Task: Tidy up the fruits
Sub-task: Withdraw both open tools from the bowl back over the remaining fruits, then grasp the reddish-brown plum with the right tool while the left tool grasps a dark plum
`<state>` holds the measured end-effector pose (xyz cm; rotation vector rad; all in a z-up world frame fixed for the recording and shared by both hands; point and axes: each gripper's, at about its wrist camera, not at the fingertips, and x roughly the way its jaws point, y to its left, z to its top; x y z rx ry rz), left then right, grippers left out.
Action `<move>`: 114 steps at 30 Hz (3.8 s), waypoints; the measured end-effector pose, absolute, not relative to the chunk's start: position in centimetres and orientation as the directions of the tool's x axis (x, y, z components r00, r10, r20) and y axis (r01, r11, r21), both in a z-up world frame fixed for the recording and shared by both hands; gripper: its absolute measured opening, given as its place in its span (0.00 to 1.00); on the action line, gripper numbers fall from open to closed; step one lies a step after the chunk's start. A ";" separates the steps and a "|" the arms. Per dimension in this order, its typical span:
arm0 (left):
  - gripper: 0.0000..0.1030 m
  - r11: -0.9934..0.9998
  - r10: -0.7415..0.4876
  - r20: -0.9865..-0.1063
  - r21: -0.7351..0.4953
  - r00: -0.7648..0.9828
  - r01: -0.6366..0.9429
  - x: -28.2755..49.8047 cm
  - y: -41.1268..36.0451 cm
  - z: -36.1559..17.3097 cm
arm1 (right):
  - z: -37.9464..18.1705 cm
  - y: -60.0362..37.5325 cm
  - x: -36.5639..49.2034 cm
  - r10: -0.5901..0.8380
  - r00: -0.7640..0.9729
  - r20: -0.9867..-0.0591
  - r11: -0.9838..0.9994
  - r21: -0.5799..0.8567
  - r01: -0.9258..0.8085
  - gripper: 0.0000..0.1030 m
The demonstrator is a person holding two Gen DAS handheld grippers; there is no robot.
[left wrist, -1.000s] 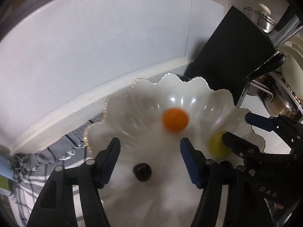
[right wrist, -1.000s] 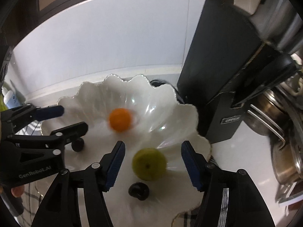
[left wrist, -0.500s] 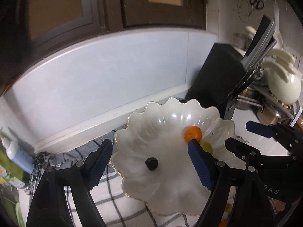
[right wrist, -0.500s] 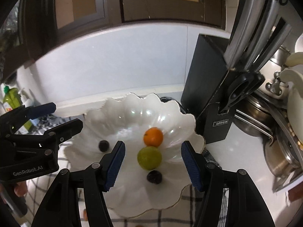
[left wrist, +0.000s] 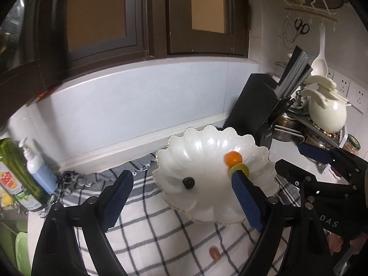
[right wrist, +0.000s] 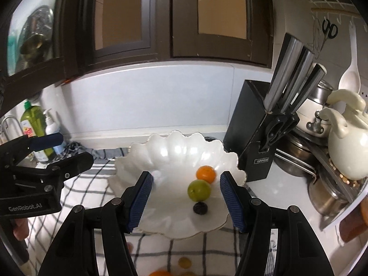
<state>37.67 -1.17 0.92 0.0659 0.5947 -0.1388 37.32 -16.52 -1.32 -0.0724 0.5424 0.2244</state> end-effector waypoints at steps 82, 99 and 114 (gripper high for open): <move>0.39 0.962 -0.154 -0.727 0.045 0.669 0.270 24.3 -0.7 -13.9 | -15.1 -12.6 25.0 0.203 0.664 -0.719 0.960 0.013 -0.278 0.39; 0.26 0.955 -0.168 -0.757 0.034 0.632 0.294 25.5 -1.4 -15.2 | -16.2 -11.9 26.5 0.229 0.629 -0.743 0.955 0.048 -0.291 0.31; 0.18 0.961 -0.173 -0.763 0.007 0.623 0.276 25.7 -0.9 -15.8 | -16.4 -12.0 26.4 0.234 0.629 -0.741 0.953 0.048 -0.298 0.21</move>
